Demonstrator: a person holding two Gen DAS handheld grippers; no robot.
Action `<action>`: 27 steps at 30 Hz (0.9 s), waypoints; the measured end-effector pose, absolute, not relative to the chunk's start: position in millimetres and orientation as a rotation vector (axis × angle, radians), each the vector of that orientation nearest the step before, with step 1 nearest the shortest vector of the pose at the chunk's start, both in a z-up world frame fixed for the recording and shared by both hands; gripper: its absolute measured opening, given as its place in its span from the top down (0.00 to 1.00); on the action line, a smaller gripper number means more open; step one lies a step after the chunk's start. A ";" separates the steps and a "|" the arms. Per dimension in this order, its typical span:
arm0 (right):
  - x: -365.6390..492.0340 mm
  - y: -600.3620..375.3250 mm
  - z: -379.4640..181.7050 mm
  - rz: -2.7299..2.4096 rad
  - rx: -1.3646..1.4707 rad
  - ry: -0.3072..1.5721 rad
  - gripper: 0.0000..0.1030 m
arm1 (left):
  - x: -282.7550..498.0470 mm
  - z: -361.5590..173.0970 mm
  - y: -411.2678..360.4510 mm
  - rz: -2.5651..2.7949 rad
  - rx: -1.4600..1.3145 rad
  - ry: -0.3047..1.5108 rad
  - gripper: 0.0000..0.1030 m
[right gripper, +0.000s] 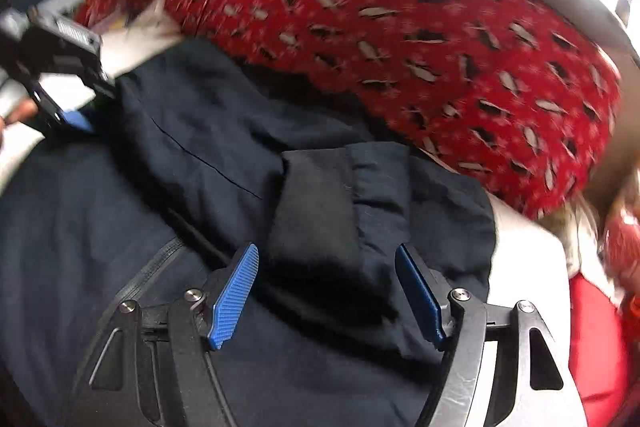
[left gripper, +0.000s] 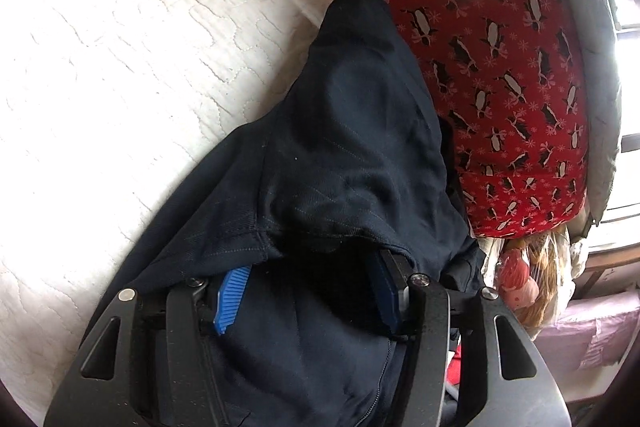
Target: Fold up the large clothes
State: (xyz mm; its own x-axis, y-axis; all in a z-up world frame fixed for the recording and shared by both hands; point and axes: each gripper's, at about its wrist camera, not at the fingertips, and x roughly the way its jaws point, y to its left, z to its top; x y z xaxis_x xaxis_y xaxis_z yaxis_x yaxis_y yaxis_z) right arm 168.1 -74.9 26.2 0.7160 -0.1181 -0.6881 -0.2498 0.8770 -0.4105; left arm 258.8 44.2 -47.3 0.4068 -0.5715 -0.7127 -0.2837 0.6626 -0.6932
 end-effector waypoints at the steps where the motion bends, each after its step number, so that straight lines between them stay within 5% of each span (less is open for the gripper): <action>1: 178.2 -74.8 21.6 0.066 -0.506 0.801 0.57 | 258.0 -47.1 45.9 -0.208 -0.876 1.177 0.51; 2: 187.0 -78.5 21.3 0.067 -0.468 0.824 0.80 | 258.1 -46.4 47.7 -0.207 -0.875 1.177 0.51; 8: 184.1 -196.1 77.0 0.095 0.338 0.730 0.85 | 246.9 -46.8 60.0 -0.192 -0.814 1.185 0.51; 12: 179.5 -273.6 51.3 -0.036 0.680 0.816 0.84 | 226.9 -40.9 66.8 -0.207 -0.778 1.196 0.54; 16: 149.5 -306.7 52.3 -0.129 0.762 0.758 0.77 | 201.6 -10.0 65.3 -0.281 -0.716 1.127 0.54; 18: 139.9 -309.0 60.9 -0.087 0.794 0.700 0.62 | 203.3 10.4 57.5 -0.298 -0.666 1.079 0.54; 19: 138.4 -308.7 63.4 -0.077 0.795 0.694 0.45 | 209.4 20.3 50.9 -0.304 -0.633 1.053 0.54; 22: 147.2 -296.3 58.6 -0.061 0.755 0.716 0.40 | 232.2 29.0 32.2 -0.275 -0.556 1.038 0.53; 25: 165.9 -278.1 44.6 -0.035 0.668 0.797 0.93 | 257.5 16.1 14.4 -0.198 -0.443 1.080 0.53; 27: 168.1 -274.7 44.7 0.026 0.692 0.756 0.94 | 267.1 -4.9 5.0 -0.134 -0.319 1.136 0.53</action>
State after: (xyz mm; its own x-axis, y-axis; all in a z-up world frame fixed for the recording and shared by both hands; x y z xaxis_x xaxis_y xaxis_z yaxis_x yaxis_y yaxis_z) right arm 168.1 -274.7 44.7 0.7383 0.2610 -0.6219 0.2178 0.7804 0.5861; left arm 267.1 5.0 -4.9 0.4194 -0.2660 -0.8680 -0.0559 0.9467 -0.3171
